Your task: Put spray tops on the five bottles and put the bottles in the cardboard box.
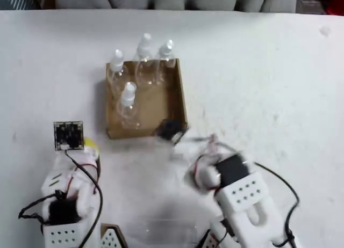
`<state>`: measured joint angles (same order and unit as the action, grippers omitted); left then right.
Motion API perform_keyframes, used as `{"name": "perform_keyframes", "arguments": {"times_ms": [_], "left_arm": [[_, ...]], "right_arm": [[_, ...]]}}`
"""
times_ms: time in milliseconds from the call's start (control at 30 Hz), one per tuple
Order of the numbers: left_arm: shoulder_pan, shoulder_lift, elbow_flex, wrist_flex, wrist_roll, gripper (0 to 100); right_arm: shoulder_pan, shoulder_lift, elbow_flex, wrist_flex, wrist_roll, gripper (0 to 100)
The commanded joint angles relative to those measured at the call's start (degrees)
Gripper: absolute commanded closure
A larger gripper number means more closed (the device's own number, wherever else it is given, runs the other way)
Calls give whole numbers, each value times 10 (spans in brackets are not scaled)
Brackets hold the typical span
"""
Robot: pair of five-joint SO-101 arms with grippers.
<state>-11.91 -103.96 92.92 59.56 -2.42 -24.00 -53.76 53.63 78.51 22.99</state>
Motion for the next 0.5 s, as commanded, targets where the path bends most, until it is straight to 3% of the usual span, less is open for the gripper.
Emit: {"name": "perform_keyframes", "arguments": {"times_ms": [0, 133, 233, 467], "left_arm": [[-5, -7, -82, 67, -63, 980], [-4, -7, -127, 97, -116, 980], [17, -5, -169, 129, -128, 980], [132, 155, -314, 236, -176, 980]], "right_arm": [[139, -9, 15, -74, -49, 982], [248, -9, 77, -228, -56, 982], [289, -9, 134, -320, -60, 981], [317, -8, 153, -351, -61, 981]]}}
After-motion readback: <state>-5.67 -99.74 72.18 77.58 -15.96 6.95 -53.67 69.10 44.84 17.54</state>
